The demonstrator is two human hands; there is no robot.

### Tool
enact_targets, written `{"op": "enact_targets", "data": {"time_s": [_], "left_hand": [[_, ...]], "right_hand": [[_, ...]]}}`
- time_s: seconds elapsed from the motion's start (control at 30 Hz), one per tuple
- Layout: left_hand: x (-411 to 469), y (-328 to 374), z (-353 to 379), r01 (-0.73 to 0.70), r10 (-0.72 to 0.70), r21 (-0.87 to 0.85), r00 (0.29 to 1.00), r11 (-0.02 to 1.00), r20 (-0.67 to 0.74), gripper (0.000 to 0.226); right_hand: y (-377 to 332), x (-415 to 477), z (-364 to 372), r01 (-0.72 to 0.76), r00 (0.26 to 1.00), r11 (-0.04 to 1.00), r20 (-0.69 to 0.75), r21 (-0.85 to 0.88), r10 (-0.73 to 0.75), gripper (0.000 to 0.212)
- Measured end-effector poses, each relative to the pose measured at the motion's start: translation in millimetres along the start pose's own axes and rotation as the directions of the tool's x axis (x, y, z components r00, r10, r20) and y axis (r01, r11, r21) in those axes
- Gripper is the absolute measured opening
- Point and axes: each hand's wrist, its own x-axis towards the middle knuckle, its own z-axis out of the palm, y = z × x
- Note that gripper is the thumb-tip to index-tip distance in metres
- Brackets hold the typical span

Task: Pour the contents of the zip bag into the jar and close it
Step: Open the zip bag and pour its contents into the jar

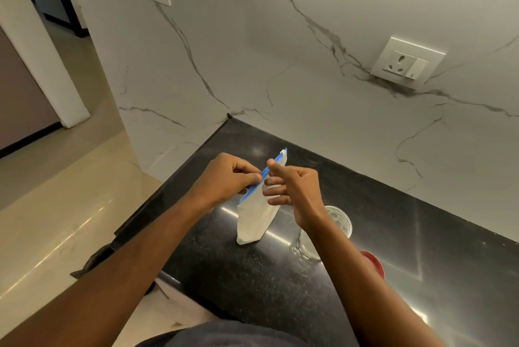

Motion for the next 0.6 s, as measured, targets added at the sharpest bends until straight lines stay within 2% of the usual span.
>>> {"op": "enact_targets", "data": {"time_s": [0.1,0.23,0.33,0.4,0.47,0.6], "left_hand": [[-0.1,0.6,-3.2,-0.073,0.077,0.063,0.995,0.995,-0.068,0.009],[-0.5,6.0,-14.4,-0.124,0.172,0.251,0.969,0.960,-0.179,0.007],[-1.8,9.0,-20.8,-0.149,0.250,0.393,0.943,0.907,-0.221,0.014],[-5.3,22.0,-19.0,-0.206,0.307,0.432,0.935,0.878,-0.179,0.016],[-9.3,44.3,-10.1,-0.253,0.295,0.376,0.954,0.891,-0.057,0.005],[5.9,66.9,21.8,-0.132,0.080,0.446,0.988,0.885,0.135,0.046]], "right_hand": [[2.3,0.1,-2.1,0.029,0.999,0.998,-0.016,-0.051,-0.029,0.019],[5.9,-5.3,-12.6,0.071,0.991,0.991,-0.103,-0.109,-0.083,0.017],[6.1,-10.9,-18.0,0.112,0.979,0.983,-0.152,-0.147,-0.134,0.014],[5.7,-14.1,-18.5,0.145,0.974,0.975,-0.149,-0.171,-0.171,0.013],[5.8,-17.9,-16.9,0.178,0.969,0.966,-0.135,-0.189,-0.205,0.013],[9.1,-22.4,-9.6,0.246,0.954,0.938,-0.111,-0.243,-0.279,0.013]]}}
